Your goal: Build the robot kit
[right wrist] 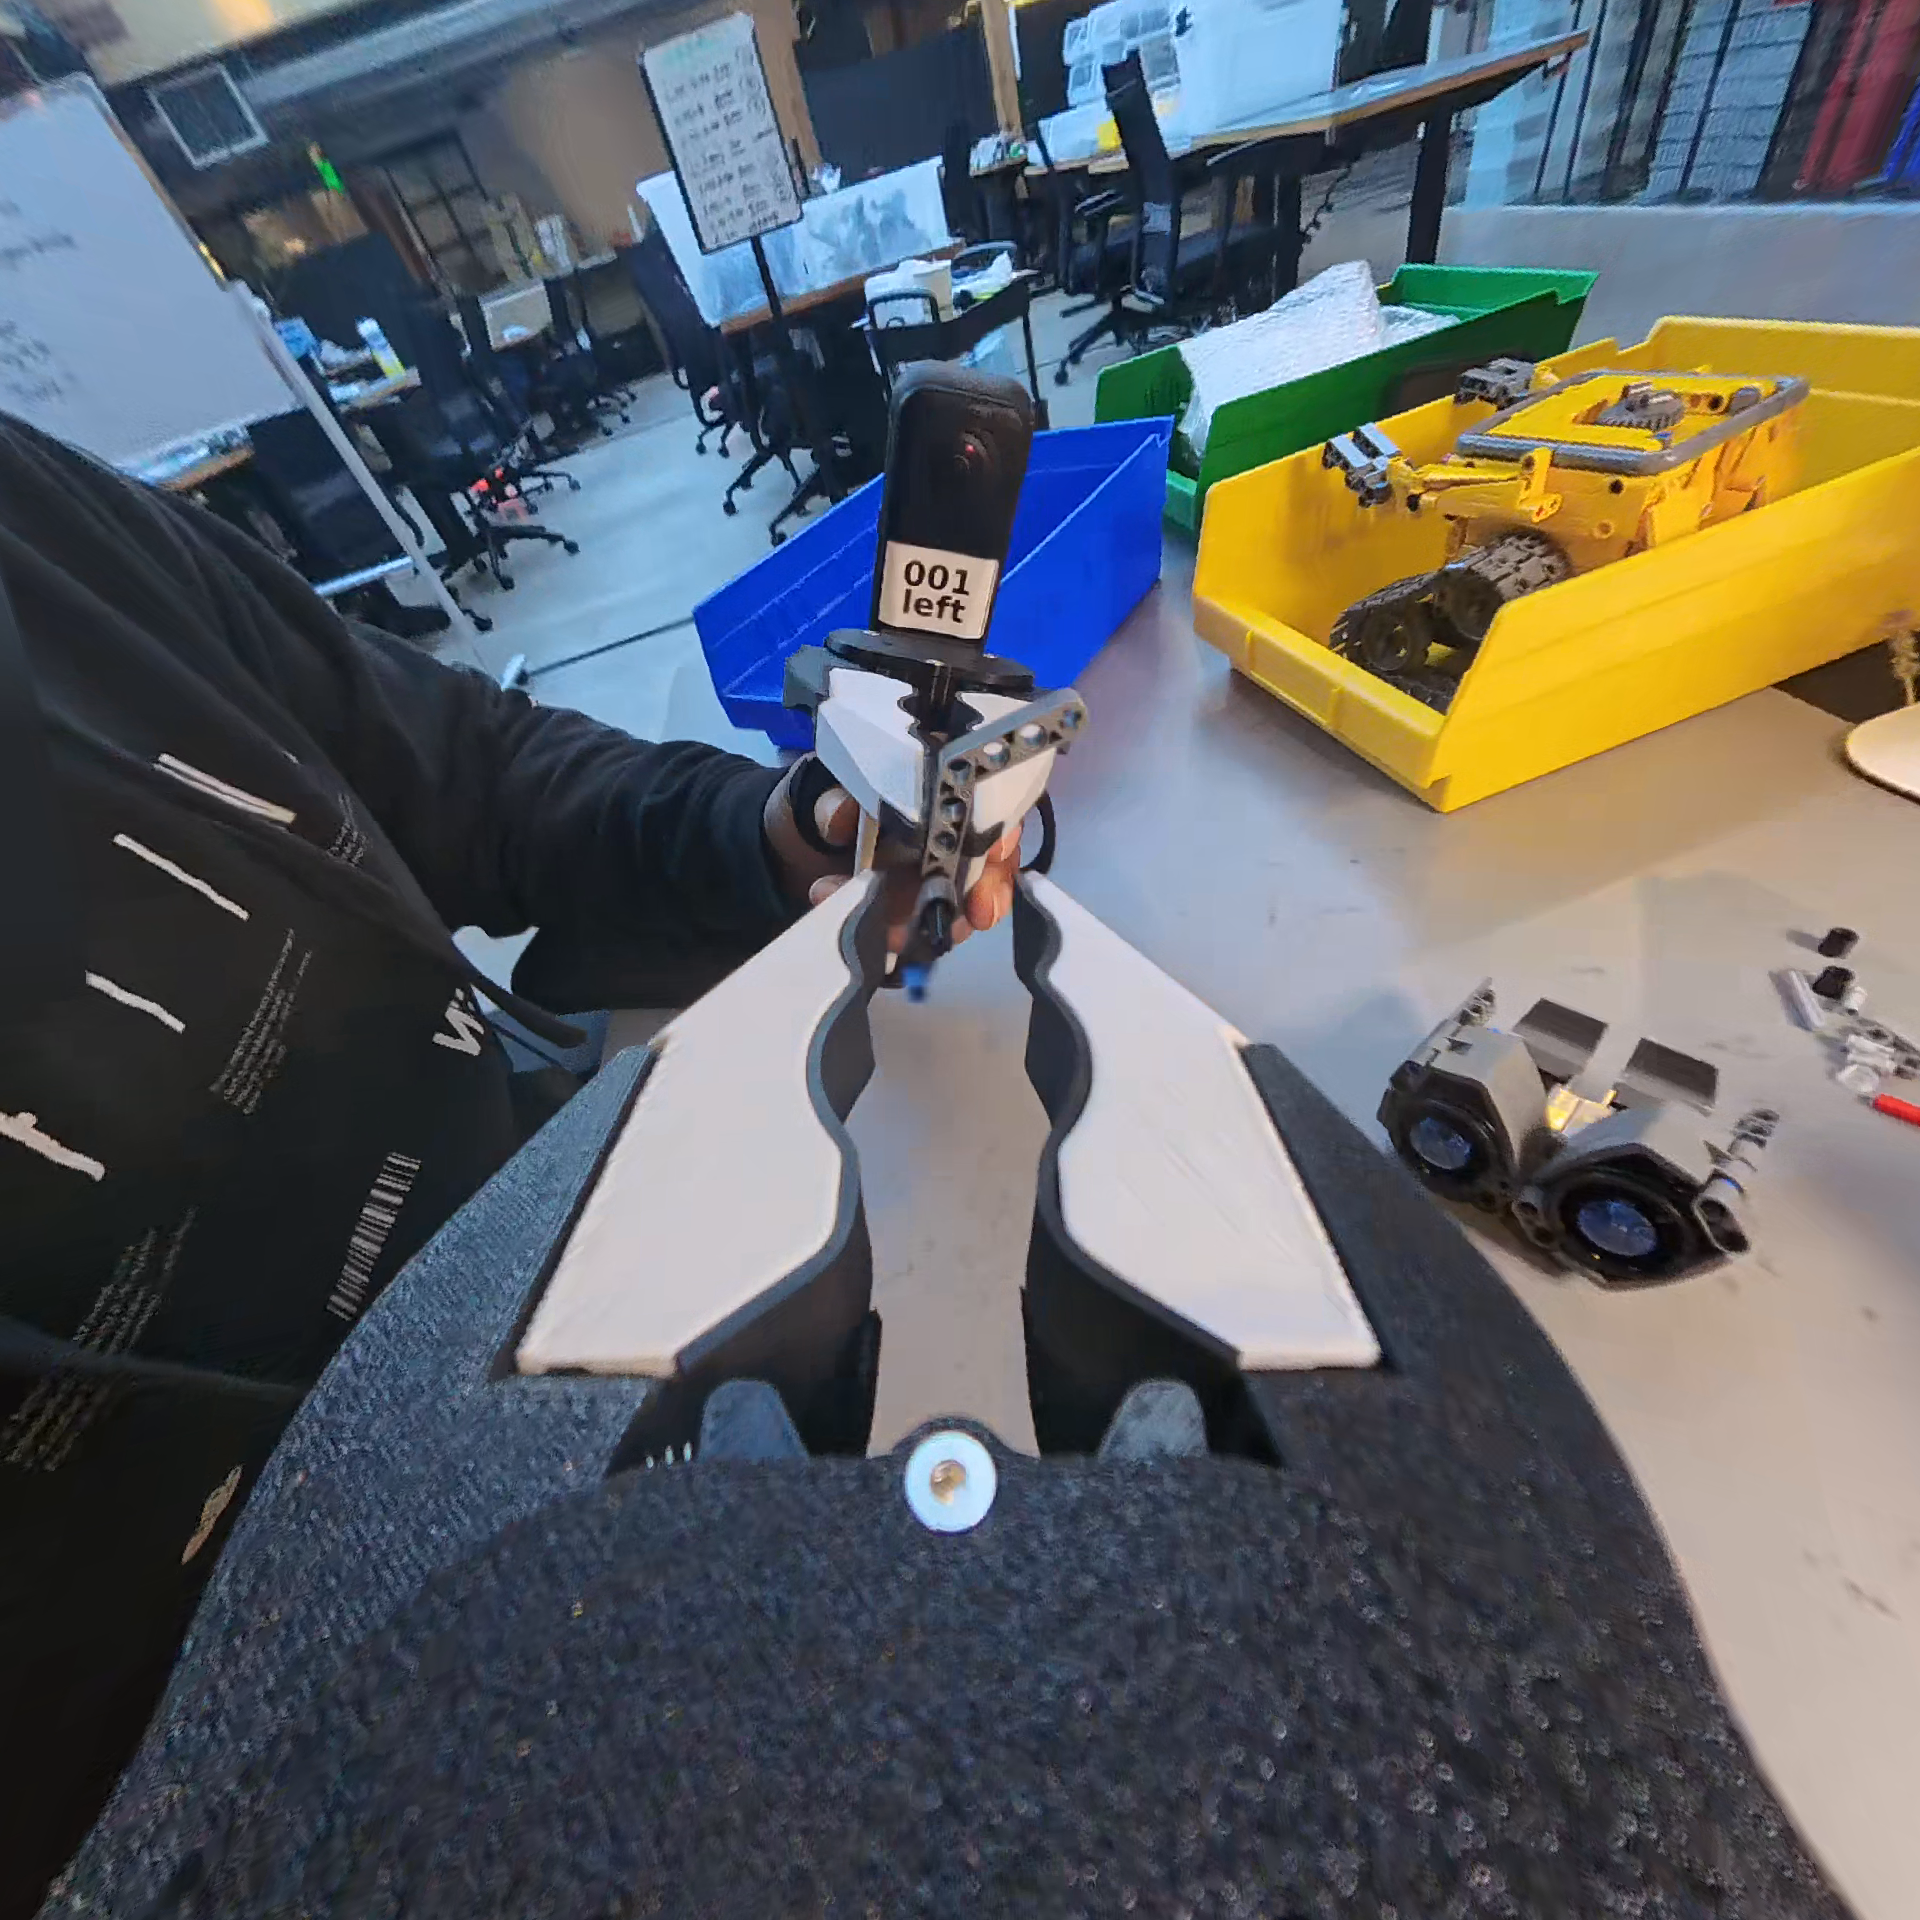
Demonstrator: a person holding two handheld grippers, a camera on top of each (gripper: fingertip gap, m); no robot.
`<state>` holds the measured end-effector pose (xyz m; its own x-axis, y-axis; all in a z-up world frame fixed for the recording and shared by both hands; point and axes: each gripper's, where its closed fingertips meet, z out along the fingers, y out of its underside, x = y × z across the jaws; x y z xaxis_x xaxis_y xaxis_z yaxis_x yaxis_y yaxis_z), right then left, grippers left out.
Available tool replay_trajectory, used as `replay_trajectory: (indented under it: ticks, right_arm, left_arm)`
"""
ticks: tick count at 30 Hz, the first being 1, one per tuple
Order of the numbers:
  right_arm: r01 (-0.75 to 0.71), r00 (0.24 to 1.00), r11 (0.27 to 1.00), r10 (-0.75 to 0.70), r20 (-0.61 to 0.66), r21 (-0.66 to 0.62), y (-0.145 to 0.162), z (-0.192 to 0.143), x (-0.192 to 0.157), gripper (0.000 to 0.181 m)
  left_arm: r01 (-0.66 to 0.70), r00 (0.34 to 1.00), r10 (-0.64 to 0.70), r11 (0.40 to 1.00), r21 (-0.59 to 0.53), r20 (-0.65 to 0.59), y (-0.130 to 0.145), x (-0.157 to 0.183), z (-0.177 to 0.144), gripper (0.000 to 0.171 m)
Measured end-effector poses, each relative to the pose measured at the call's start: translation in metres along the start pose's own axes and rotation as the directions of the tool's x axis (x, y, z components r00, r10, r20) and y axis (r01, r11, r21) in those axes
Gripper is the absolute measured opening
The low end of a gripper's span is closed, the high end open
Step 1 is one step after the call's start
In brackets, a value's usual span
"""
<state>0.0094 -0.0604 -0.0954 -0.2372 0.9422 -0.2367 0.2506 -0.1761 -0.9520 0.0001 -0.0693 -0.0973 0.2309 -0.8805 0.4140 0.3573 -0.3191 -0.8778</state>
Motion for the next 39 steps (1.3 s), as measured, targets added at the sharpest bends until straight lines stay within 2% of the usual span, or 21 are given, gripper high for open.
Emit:
replay_trajectory:
  ticks: [6, 10, 13, 19, 26, 39]
  right_arm:
    - [-0.209, 0.978, 0.978, 0.209, 0.022, -0.004, 0.03, -0.01, 0.002, 0.022]
    - [-0.48, 0.86, 0.874, 0.453, 0.235, 0.073, 0.035, 0.006, -0.027, 0.022]
    - [-0.59, 0.787, 0.797, 0.532, 0.311, 0.13, 0.034, 0.017, -0.03, 0.026]
    - [-0.615, 0.781, 0.75, 0.536, 0.322, 0.243, 0.02, 0.017, -0.013, 0.031]
    - [-0.614, 0.784, 0.733, 0.519, 0.341, 0.294, 0.014, 0.011, -0.006, 0.03]
    - [-0.61, 0.792, 0.71, 0.537, 0.29, 0.351, 0.014, 0.01, 0.011, 0.008]
  left_arm:
    - [-0.014, 0.999, 0.014, 1.0, 0.003, 0.034, 0.001, -0.008, -0.003, 0.006]
    - [-0.014, 0.999, 0.015, 1.0, -0.005, 0.038, 0.004, -0.009, -0.001, 0.006]
    - [-0.014, 0.999, 0.014, 1.0, -0.01, 0.035, 0.007, -0.009, 0.001, 0.007]
    - [-0.01, 1.0, 0.01, 1.0, -0.025, 0.02, 0.011, -0.006, 0.003, 0.006]
    - [-0.011, 1.0, 0.011, 1.0, -0.029, 0.01, 0.011, -0.005, 0.004, 0.006]
    - [-0.049, 0.998, 0.051, 0.997, -0.064, 0.021, 0.016, -0.003, 0.006, 0.007]
